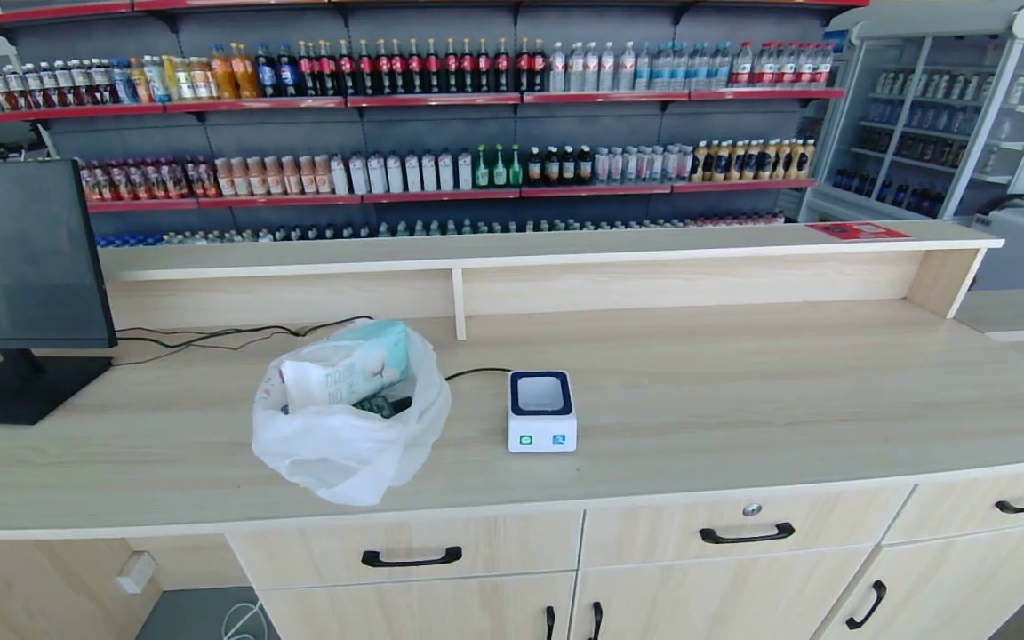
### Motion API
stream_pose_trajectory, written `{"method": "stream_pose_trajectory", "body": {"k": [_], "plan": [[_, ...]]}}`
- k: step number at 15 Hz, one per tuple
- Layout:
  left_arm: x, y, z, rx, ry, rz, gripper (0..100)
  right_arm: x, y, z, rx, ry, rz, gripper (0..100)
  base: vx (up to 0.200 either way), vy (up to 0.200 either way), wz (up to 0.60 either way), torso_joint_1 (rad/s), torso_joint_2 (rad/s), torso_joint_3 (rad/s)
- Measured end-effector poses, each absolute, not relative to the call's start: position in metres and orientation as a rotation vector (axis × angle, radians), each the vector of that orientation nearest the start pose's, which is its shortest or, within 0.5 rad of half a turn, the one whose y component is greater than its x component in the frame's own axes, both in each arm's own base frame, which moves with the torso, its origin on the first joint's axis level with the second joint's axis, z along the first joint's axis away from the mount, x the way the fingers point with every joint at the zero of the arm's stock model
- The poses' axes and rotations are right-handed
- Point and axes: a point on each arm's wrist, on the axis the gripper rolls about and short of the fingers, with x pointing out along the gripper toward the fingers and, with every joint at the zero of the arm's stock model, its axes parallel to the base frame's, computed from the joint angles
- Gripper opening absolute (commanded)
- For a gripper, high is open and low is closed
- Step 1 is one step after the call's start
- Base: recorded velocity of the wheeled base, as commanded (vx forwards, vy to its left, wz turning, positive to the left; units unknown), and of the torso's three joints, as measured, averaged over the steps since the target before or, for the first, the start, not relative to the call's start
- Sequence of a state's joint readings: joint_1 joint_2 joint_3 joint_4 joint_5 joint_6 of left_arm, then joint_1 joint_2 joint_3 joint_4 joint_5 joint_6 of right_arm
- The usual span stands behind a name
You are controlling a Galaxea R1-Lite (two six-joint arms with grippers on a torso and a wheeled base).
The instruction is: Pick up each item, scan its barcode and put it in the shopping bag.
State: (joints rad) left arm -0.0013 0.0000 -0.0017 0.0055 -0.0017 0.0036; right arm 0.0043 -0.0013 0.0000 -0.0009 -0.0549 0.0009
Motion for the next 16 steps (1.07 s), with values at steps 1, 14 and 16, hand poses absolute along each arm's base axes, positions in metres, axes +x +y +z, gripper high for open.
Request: {"method": "stream_pose_trajectory", "body": {"k": [1, 14, 16], "plan": [[-0.0229, 0.0, 0.0753, 0.004, 0.004, -0.004, 100, -0.0229, -0.0013, 0.0756, 0.001, -0.003, -0.051, 100, 0.0, -0.2, 0.0, 0.002, 0.0, -0.002], [-0.0229, 0.0, 0.0754, 0.0, 0.004, -0.003, 100, -0.0229, -0.0013, 0.0756, 0.004, -0.003, -0.051, 100, -0.092, -0.031, 0.0, 0.002, 0.0, 0.002], [-0.0229, 0.0, 0.0753, 0.0, 0.004, -0.003, 100, -0.0229, -0.0013, 0.0756, 0.006, -0.003, -0.05, 100, -0.2, 0.0, 0.0, 0.0, 0.0, 0.009]]}}
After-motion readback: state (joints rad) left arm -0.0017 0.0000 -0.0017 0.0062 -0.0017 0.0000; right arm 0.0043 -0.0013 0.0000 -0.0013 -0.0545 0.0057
